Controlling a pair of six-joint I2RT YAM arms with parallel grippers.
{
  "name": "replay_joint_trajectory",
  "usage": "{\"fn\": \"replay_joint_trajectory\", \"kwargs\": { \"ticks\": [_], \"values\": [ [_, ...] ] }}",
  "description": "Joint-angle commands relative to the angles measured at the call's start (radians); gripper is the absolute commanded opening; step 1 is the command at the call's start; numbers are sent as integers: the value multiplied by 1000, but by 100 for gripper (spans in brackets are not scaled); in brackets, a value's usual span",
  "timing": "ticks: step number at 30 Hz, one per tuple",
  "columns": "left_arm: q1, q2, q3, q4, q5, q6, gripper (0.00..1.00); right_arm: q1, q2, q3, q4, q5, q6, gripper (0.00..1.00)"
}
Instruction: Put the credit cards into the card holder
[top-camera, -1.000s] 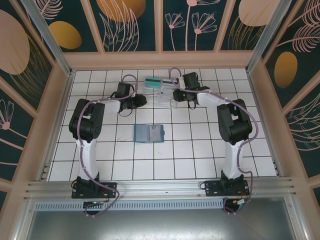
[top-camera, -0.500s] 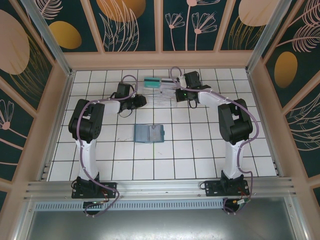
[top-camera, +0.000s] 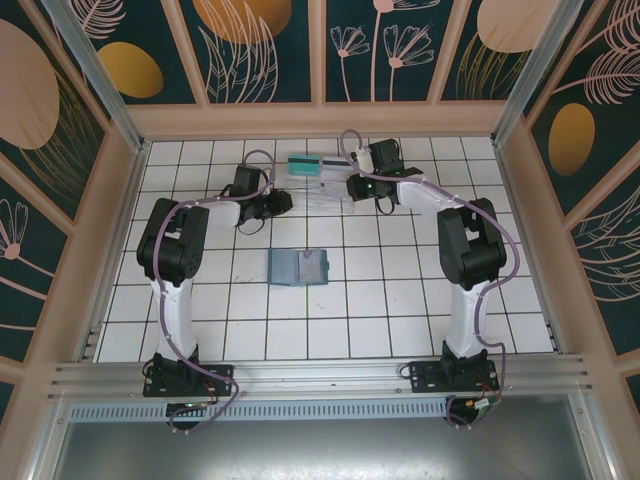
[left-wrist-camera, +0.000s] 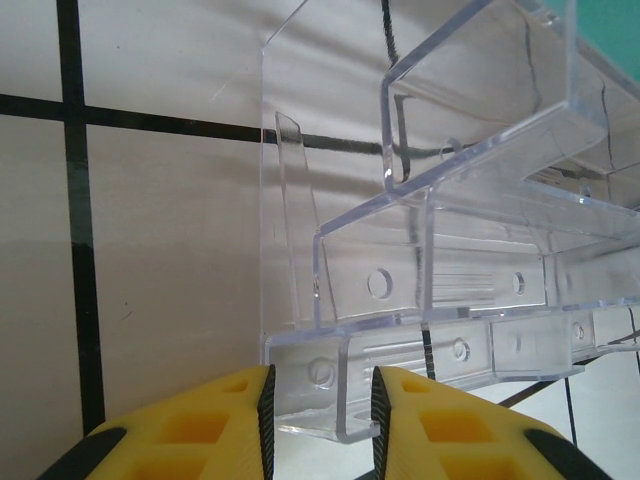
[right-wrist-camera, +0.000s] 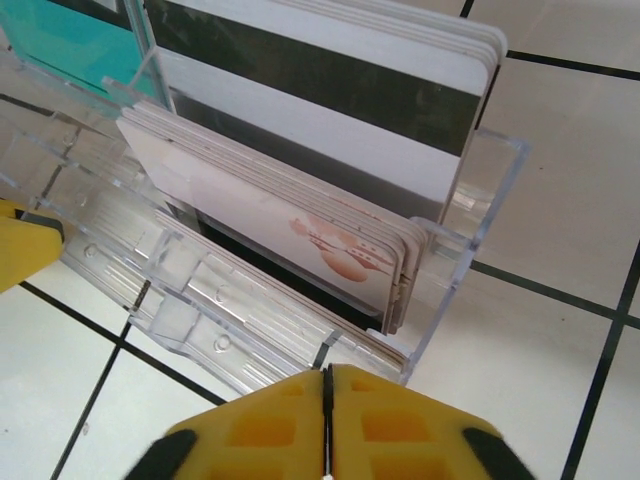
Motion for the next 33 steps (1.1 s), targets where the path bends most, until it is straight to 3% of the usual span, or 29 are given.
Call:
{"fn": "replay_joint_trajectory", "kwargs": {
  "ticks": [1, 5, 8, 22, 33],
  "values": [
    [-13, 3, -27, -77, 20, -13, 30, -7, -48, 16, -17, -4, -14, 50],
    [-15, 6, -24, -76, 26, -15, 30, -6, 19, 91, -93, 54, -35, 78],
    [-14, 9, -23, -74, 27, -16, 30, -4, 36, 90, -86, 88, -31, 90],
    [-14, 23, -18, -77, 31, -13, 30, -1, 152, 161, -103, 74, -40, 91],
    [-16, 17, -20, -81, 31, -12, 30, -4, 140, 183, -41, 118, -1, 83]
  ]
}}
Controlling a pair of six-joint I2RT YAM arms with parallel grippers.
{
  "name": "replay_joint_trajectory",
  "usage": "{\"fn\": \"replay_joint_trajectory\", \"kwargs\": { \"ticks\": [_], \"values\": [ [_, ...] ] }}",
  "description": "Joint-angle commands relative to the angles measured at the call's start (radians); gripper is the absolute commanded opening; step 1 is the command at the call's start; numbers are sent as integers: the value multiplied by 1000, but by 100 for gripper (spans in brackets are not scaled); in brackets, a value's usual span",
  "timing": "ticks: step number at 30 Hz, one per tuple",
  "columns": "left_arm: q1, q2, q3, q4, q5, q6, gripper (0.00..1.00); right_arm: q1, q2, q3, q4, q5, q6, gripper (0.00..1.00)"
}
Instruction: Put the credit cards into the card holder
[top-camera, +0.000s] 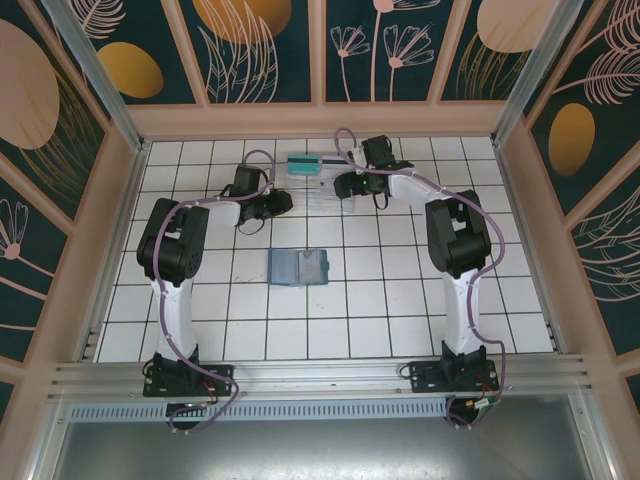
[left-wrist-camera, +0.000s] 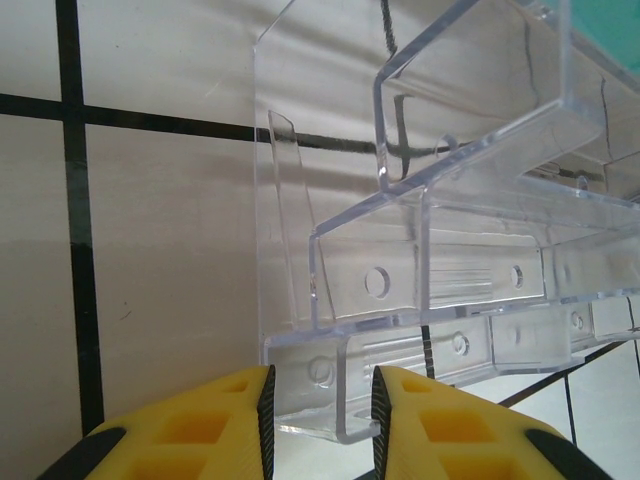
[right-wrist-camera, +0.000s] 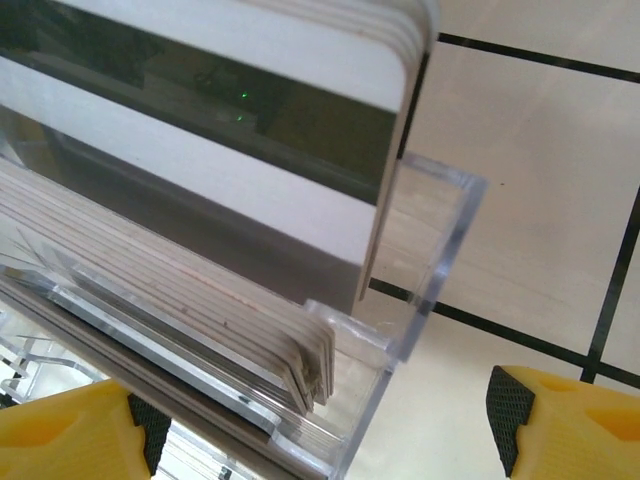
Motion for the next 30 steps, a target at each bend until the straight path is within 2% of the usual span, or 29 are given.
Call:
{"fn": "replay_joint_trajectory", "kwargs": {
  "ticks": [1, 8, 17, 21, 24, 27, 30],
  "values": [
    [-16, 16, -21, -81, 29, -11, 30, -4, -16, 16, 47, 28, 22, 82],
    [-17, 20, -21, -80, 31, -13, 30, -7, -62, -25, 88, 0, 28, 73],
    [-19, 18, -20, -85, 33, -11, 30, -9, -88, -25, 106, -26, 42, 71],
    [-21, 19, -21, -83, 33, -11, 30, -11, -92, -20, 105, -37, 45, 66],
    [-20, 20, -20, -83, 34, -11, 30, -11, -81, -6, 90, -47, 41, 58],
    [-21, 20, -17, -85, 34, -11, 30, -12, -76, -6, 81, -54, 34, 46],
    [-20, 20, -17, -86, 34, -11, 30, -13, -82, -15, 85, -54, 34, 42]
  ]
}}
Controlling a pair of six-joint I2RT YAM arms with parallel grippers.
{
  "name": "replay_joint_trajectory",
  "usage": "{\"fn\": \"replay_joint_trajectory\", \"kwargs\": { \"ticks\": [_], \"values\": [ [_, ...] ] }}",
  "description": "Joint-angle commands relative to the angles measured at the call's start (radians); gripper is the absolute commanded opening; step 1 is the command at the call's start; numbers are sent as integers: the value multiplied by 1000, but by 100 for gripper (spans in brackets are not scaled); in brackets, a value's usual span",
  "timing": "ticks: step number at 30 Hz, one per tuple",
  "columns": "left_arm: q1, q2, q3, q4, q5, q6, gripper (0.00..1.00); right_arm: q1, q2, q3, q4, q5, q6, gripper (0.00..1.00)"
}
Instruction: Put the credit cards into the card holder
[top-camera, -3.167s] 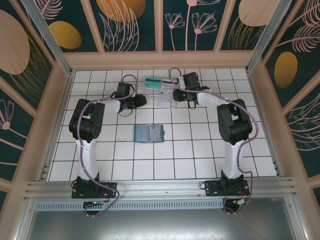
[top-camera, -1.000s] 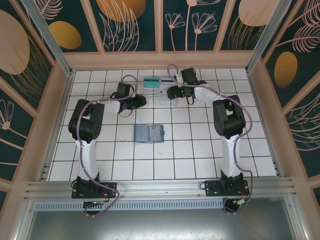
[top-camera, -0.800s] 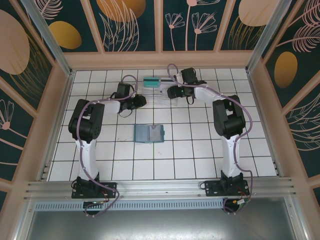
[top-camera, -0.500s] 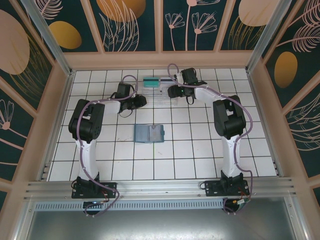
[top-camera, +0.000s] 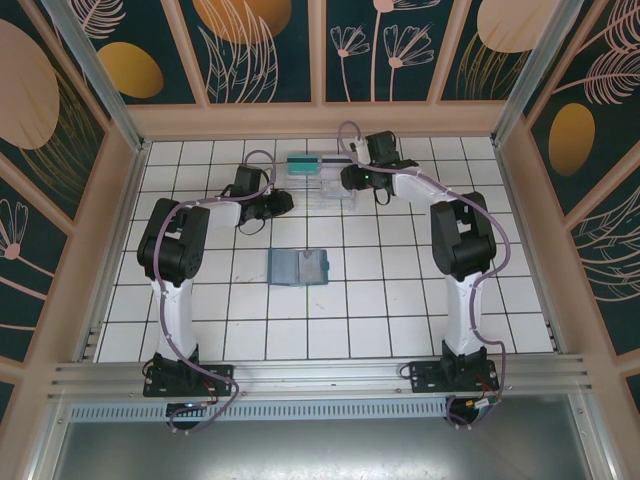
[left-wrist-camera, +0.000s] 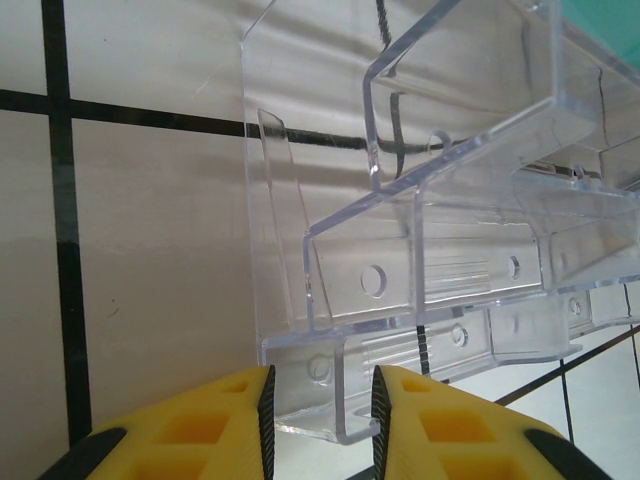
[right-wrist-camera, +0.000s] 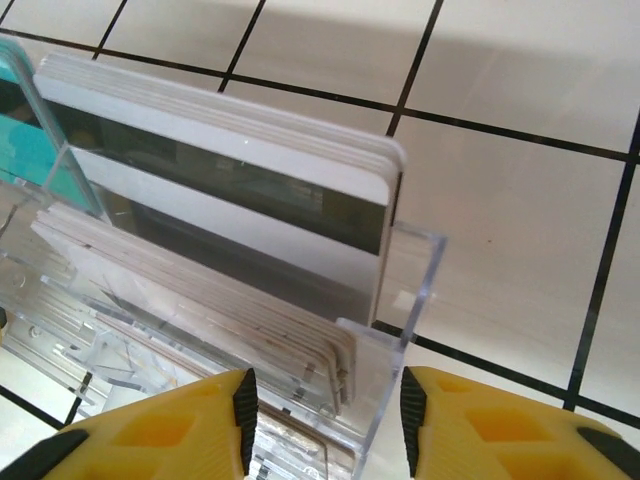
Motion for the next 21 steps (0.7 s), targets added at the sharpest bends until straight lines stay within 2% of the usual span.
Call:
{"fn": "replay_joint_trajectory", "kwargs": {
  "ticks": [1, 3, 6, 9, 21],
  "values": [
    [-15, 20, -15, -86, 33, -9, 30, -4, -36, 8, 17, -20, -1, 41],
    [-15, 23, -14, -88, 35, -8, 30, -6, -31, 18, 2, -30, -8, 43],
    [-15, 21, -14, -88, 35, -10, 30, -2, -30, 17, -10, -51, -24, 70],
    [-15, 21, -13, -86, 35, -10, 30, 1, -10, 31, -41, -44, -38, 80],
    [-18, 29, -18, -85, 36, -10, 30, 10, 57, 29, -65, -62, -46, 81]
  ]
}}
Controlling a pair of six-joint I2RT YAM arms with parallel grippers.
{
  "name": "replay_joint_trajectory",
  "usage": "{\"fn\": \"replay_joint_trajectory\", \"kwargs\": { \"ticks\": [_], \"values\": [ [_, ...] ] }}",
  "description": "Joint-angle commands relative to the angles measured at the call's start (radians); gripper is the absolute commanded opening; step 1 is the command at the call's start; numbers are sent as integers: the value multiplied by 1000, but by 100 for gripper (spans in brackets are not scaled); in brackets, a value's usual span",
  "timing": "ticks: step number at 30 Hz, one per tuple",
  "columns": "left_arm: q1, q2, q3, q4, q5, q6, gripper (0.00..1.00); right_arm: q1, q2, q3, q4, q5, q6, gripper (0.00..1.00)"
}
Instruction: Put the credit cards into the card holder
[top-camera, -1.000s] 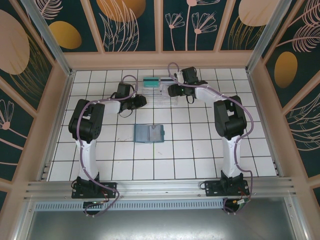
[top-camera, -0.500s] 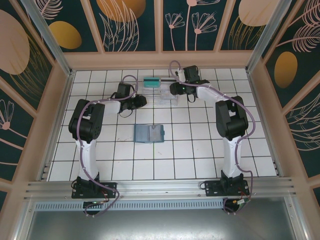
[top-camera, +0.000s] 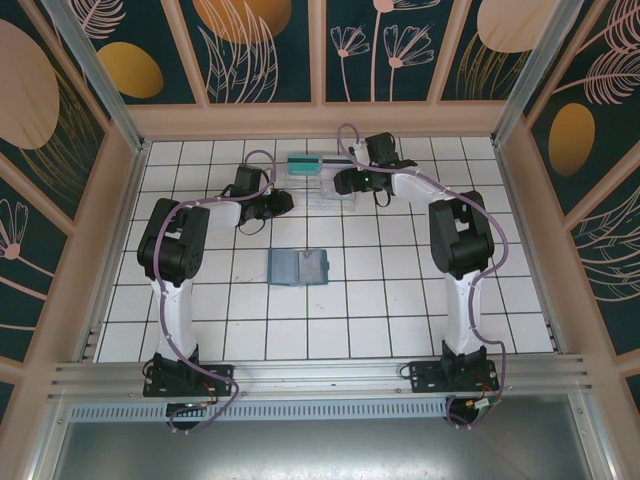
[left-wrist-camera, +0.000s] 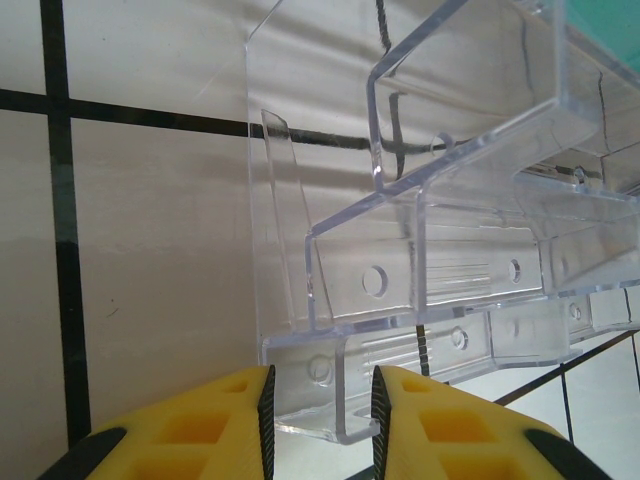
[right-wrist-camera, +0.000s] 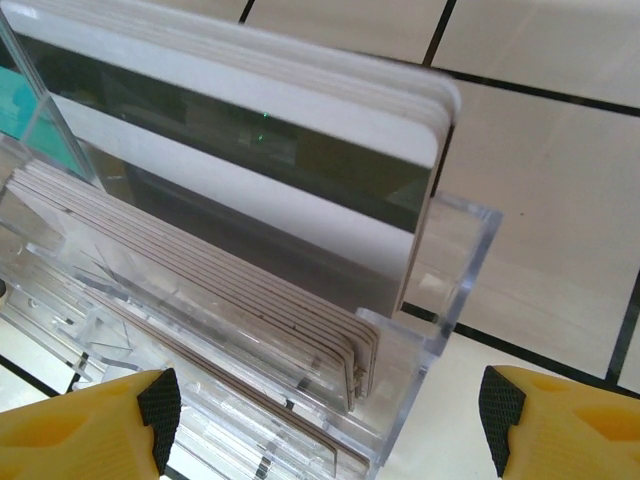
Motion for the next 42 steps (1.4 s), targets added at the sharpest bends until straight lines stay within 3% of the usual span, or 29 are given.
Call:
{"fn": "replay_joint_trajectory", "kwargs": {
  "ticks": [1, 13, 24, 42],
  "values": [
    [-18, 29, -18, -84, 36, -10, 30, 11, 31, 15, -28, -18, -24, 81],
    [-23, 31, -17, -83, 39, -12, 30, 13, 85, 74, -30, 49, -12, 81],
    [-22, 26, -20, -89, 38, -7, 30, 11, 6, 18, 102, 133, 29, 77],
    [-23, 20, -26, -95, 36, -4, 30, -5, 17, 68, 129, 32, 48, 68]
  ]
}}
